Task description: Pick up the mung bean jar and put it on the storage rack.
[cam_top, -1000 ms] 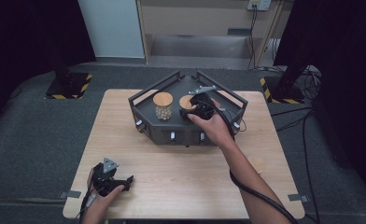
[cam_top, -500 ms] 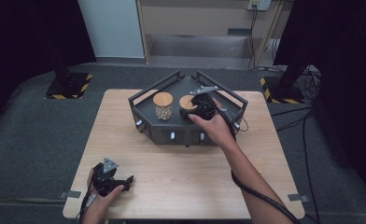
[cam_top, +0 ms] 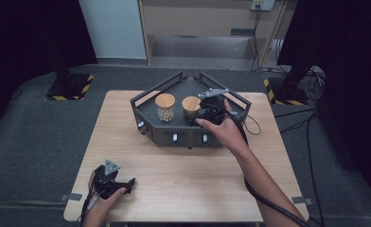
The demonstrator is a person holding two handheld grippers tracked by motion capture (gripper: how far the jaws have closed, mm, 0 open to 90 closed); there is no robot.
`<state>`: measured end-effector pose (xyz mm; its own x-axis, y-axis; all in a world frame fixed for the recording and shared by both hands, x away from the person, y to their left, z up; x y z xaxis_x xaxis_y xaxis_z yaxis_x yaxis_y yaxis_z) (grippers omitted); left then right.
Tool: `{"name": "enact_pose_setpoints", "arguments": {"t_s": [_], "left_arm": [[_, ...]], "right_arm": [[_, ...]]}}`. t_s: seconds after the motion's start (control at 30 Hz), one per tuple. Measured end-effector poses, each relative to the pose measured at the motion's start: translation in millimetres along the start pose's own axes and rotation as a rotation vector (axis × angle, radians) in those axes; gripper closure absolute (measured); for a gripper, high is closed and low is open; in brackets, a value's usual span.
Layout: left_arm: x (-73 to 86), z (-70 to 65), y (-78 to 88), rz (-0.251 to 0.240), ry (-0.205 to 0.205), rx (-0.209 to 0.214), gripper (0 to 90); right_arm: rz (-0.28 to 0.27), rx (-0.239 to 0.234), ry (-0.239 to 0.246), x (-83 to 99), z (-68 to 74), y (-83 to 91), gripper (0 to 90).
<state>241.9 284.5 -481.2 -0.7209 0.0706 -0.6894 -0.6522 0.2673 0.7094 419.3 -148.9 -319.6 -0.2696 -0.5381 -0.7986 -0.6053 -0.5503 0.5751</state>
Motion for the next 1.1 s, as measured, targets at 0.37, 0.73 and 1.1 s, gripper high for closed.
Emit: {"name": "enact_pose_setpoints", "arguments": {"t_s": [0.37,0.73,1.1], "left_arm": [[-0.1,0.0,0.0,0.0,0.0,0.0,0.0],[0.0,0.0,0.0,0.0,0.0,0.0,0.0],[0.0,0.0,0.0,0.0,0.0,0.0,0.0]], "right_arm": [[-0.012,-0.008,0.026,2.3,0.6,22.5,4.0],[-0.004,-0.008,0.05,9.4,-2.1,39.7,4.2],[0.003,-0.014,0.064,15.0,-3.1,54.2,4.2]]}}
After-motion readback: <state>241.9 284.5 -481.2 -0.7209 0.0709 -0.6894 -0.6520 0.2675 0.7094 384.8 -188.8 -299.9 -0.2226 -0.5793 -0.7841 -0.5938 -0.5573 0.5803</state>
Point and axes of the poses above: each handheld gripper's, and its own axes: y roughly backward along the jaws, x roughly out of its underside, z roughly to its left, the point moved 4 cm from there along -y, roughly forward along the jaws, and after that the axes turned 12 degrees about y, right-handed, at the moved point
